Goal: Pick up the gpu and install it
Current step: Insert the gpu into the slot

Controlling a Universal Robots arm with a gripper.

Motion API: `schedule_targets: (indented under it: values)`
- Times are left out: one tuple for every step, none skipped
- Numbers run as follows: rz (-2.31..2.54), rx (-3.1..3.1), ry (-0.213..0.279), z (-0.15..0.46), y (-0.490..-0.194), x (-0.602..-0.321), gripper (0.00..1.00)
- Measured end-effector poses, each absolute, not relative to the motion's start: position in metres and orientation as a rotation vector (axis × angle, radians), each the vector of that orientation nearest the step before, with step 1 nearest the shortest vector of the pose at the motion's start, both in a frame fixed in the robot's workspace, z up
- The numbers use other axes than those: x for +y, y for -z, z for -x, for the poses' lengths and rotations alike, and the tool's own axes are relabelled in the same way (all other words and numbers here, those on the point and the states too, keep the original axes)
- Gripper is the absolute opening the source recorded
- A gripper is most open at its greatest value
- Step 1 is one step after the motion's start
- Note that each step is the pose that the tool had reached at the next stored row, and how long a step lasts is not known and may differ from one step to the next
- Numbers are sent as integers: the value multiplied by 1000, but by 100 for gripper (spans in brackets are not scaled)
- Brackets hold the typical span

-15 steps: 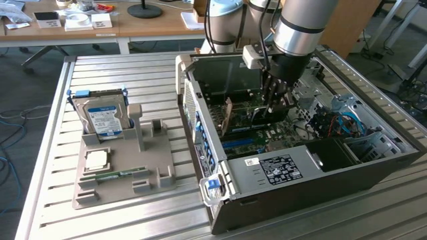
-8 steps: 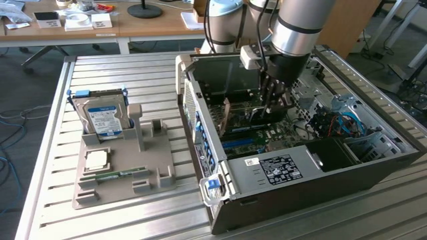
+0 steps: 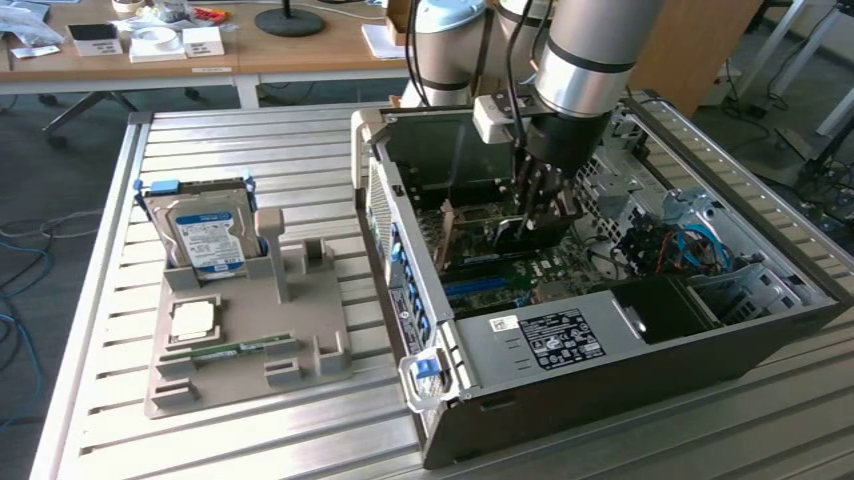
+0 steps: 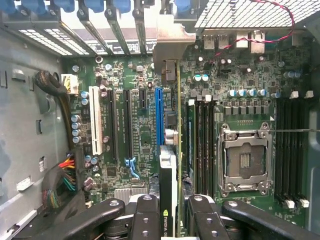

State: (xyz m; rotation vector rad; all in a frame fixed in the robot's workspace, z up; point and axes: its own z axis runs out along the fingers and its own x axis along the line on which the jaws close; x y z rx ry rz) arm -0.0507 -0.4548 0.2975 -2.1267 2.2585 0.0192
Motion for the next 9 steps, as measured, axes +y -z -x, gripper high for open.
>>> schedule_targets:
  values:
    - [2127, 2258, -19, 51, -298, -455, 27]
    - [2127, 2258, -19, 51, -298, -455, 27]
    - [2127, 2258, -19, 51, -297, -455, 27]
    - [2127, 2258, -19, 51, -297, -455, 27]
    - [2127, 2258, -19, 51, -297, -455, 27]
    - [2127, 2258, -19, 51, -297, -455, 27]
    - [2127, 2258, -19, 51, -297, -455, 27]
    - [2127, 2258, -19, 51, -297, -455, 27]
    - [2127, 2258, -19, 51, -297, -455, 27]
